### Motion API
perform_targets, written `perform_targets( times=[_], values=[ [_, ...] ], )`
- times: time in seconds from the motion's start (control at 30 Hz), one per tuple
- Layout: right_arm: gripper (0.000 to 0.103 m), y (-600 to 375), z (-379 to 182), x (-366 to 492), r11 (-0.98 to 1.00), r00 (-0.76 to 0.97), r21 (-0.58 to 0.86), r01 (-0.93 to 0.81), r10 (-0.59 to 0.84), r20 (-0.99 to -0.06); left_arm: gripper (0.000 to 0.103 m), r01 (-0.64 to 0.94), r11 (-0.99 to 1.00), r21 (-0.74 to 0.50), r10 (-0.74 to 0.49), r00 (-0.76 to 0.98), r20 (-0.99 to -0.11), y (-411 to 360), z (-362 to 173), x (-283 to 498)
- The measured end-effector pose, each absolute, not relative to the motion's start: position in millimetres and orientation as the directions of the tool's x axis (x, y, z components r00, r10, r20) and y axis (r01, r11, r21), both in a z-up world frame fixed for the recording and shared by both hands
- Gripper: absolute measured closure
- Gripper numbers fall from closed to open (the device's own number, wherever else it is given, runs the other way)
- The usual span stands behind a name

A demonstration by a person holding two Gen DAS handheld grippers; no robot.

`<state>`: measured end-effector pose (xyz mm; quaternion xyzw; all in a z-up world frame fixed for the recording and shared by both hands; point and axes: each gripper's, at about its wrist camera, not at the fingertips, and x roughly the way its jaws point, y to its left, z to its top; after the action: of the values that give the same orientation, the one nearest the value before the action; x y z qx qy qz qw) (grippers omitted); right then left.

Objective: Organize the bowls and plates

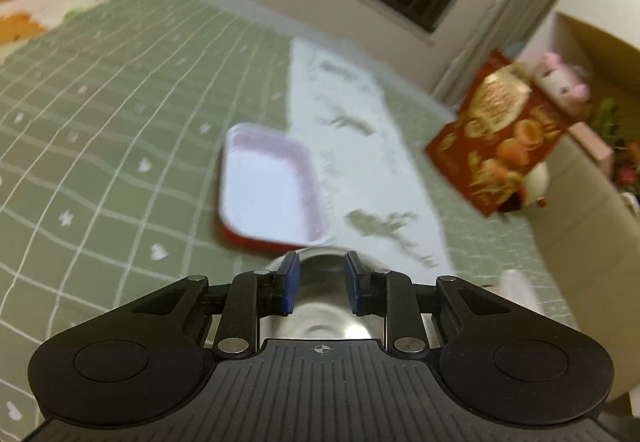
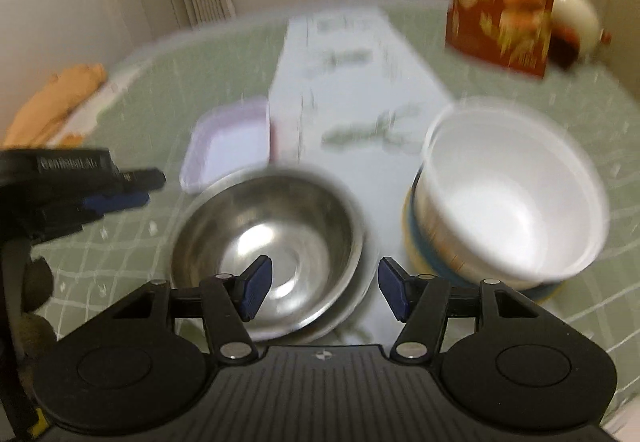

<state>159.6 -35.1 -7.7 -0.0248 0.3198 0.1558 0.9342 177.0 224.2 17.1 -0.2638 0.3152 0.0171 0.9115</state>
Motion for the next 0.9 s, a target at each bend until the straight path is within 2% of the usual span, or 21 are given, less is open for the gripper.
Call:
perform_targets(
  times=[0.23, 0.27, 0.33, 0.43, 0.6, 0.7, 0.8, 0.9],
  values=[
    [0.042, -87.5, 38.7, 132.1, 0.948, 0.86, -0.022, -0.317, 0.278, -0.427, 0.084, -0.014, 0.895, -0.447, -0.23, 0.843, -0.487, 149.9, 65.9, 163.7],
    [0.041, -99.1, 44.4, 129.6, 0.95, 0.873, -0.03, -0.31, 0.272, -0.405, 0.084, 0.022, 0.894, -0.447, -0.258, 0.842, -0.474, 137.0, 71.5, 162.6],
    [0.029, -125.5, 54.7, 126.6, 0.952, 0.892, -0.029, -0.306, 0.276, -0.357, 0.084, 0.105, 0.888, -0.448, -0.322, 0.838, -0.441, 110.5, 78.1, 161.5],
    [0.027, -161.8, 60.8, 128.4, 0.955, 0.914, -0.039, -0.294, 0.269, -0.303, 0.085, 0.157, 0.897, -0.414, -0.355, 0.813, -0.461, 76.2, 74.6, 164.2],
    [0.027, -192.2, 63.9, 160.4, 0.947, 0.891, -0.09, -0.308, 0.254, -0.376, 0.085, 0.133, 0.956, -0.263, -0.262, 0.791, -0.553, 32.1, 58.7, 174.0],
    [0.027, -197.6, 61.8, 193.3, 0.938, 0.846, -0.061, -0.341, 0.278, -0.456, 0.085, 0.123, 0.956, -0.266, -0.261, 0.77, -0.582, 23.7, 52.2, 186.6],
    [0.027, -205.8, 54.3, 222.3, 0.936, 0.817, -0.001, -0.351, 0.306, -0.489, 0.085, 0.114, 0.941, -0.319, -0.299, 0.722, -0.624, 22.7, 45.6, 205.4],
    [0.027, -216.5, 43.2, 244.2, 0.927, 0.788, 0.078, -0.366, 0.353, -0.505, 0.085, 0.06, 0.961, -0.27, -0.234, 0.698, -0.677, 16.1, 39.2, 221.8]
  ],
)
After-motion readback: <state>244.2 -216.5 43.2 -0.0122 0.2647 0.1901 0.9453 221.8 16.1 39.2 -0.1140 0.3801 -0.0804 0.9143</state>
